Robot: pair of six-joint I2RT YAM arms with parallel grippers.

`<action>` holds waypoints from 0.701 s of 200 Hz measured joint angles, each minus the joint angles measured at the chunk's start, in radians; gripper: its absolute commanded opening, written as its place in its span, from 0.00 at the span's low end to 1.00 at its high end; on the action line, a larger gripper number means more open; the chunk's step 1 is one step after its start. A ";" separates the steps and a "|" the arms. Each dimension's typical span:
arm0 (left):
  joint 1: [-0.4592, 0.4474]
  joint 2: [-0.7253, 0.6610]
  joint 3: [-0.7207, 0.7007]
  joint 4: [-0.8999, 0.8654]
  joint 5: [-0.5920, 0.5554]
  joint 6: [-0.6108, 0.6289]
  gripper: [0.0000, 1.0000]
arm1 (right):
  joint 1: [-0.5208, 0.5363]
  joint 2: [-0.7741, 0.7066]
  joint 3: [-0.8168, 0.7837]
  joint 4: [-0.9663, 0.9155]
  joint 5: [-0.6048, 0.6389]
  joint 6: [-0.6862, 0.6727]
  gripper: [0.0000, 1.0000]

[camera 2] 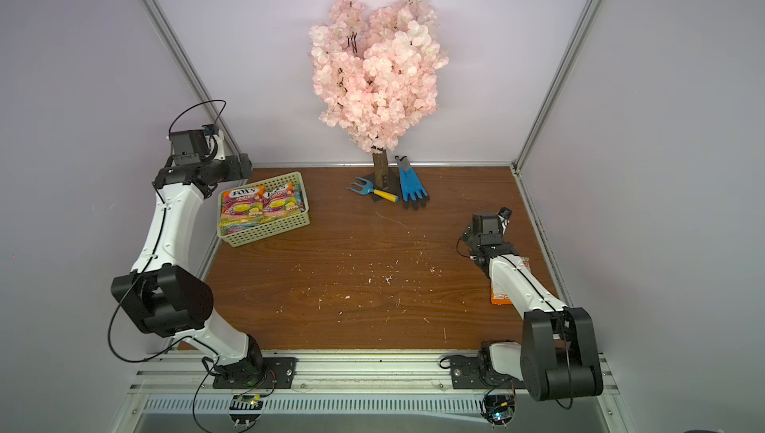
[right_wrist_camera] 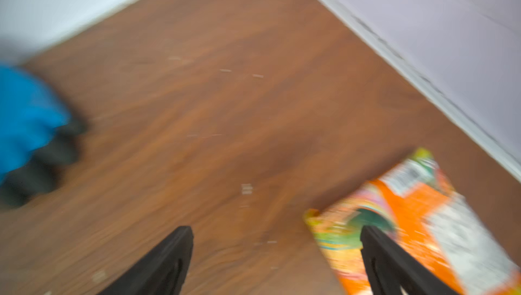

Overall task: Put the candies in the basket
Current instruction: Move the candy to the center of the board.

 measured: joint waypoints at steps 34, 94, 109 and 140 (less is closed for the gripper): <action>0.006 -0.174 -0.257 0.112 0.008 -0.097 0.99 | -0.115 -0.002 -0.033 -0.075 0.026 0.052 0.99; 0.070 -0.201 -0.338 0.222 0.141 -0.258 0.94 | -0.344 -0.001 -0.080 -0.090 0.027 0.072 0.99; 0.031 -0.212 -0.385 0.247 0.148 -0.254 0.91 | -0.359 0.012 -0.080 -0.079 0.017 0.071 0.99; -0.148 -0.290 -0.537 0.305 0.150 -0.228 0.83 | -0.367 0.066 -0.080 -0.058 -0.049 0.051 0.99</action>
